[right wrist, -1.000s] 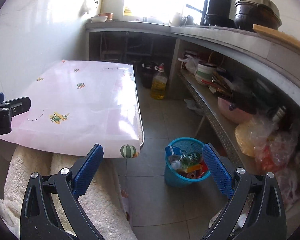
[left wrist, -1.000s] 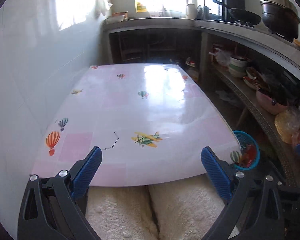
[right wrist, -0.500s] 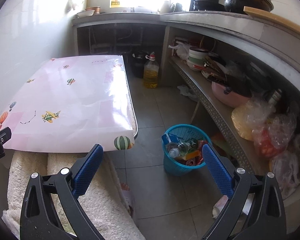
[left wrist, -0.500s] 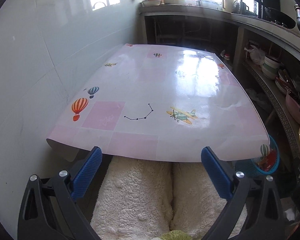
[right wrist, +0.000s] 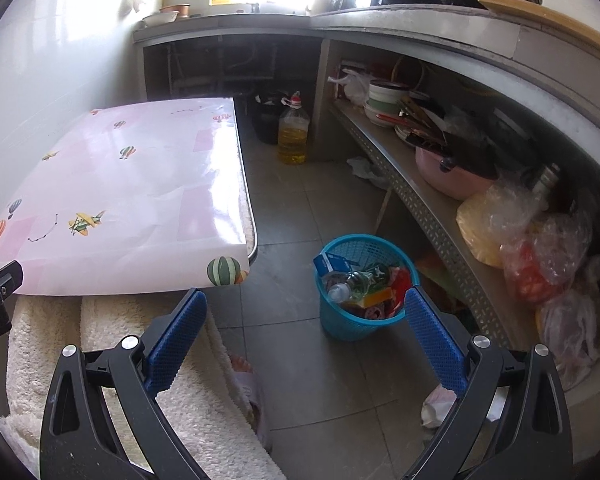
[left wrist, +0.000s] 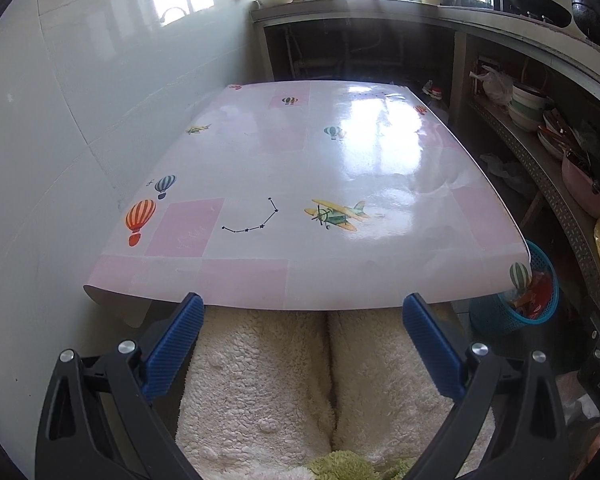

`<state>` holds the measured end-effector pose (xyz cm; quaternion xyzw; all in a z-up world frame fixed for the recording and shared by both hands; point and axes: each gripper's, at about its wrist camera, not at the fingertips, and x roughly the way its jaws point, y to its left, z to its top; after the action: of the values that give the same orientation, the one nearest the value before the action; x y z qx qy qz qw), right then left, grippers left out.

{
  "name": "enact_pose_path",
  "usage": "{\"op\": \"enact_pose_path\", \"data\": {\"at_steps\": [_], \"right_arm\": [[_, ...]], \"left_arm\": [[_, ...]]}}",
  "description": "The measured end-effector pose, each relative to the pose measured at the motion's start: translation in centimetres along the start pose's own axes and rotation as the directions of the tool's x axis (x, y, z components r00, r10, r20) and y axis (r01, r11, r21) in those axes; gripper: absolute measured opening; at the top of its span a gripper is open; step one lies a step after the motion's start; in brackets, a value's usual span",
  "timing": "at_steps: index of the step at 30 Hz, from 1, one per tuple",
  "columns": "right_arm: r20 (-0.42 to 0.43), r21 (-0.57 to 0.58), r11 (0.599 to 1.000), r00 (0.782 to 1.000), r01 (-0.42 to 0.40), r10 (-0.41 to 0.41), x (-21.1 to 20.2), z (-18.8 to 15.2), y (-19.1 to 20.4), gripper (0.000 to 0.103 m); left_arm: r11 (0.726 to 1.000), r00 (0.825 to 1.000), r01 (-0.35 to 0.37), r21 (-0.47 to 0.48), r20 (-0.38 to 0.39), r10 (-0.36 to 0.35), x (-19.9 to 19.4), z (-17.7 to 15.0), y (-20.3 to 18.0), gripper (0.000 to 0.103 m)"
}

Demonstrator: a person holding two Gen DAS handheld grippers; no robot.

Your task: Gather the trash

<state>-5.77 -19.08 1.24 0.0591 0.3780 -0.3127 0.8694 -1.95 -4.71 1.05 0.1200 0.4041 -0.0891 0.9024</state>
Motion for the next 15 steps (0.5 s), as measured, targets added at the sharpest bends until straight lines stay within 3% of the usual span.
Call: {"op": "enact_pose_path", "data": {"at_steps": [15], "right_arm": [[0.002, 0.007, 1.000, 1.000, 0.004, -0.004, -0.21, -0.17, -0.31, 0.095]], "left_arm": [[1.000, 1.000, -0.007, 0.003, -0.005, 0.007, 0.01, -0.02, -0.24, 0.097]]}}
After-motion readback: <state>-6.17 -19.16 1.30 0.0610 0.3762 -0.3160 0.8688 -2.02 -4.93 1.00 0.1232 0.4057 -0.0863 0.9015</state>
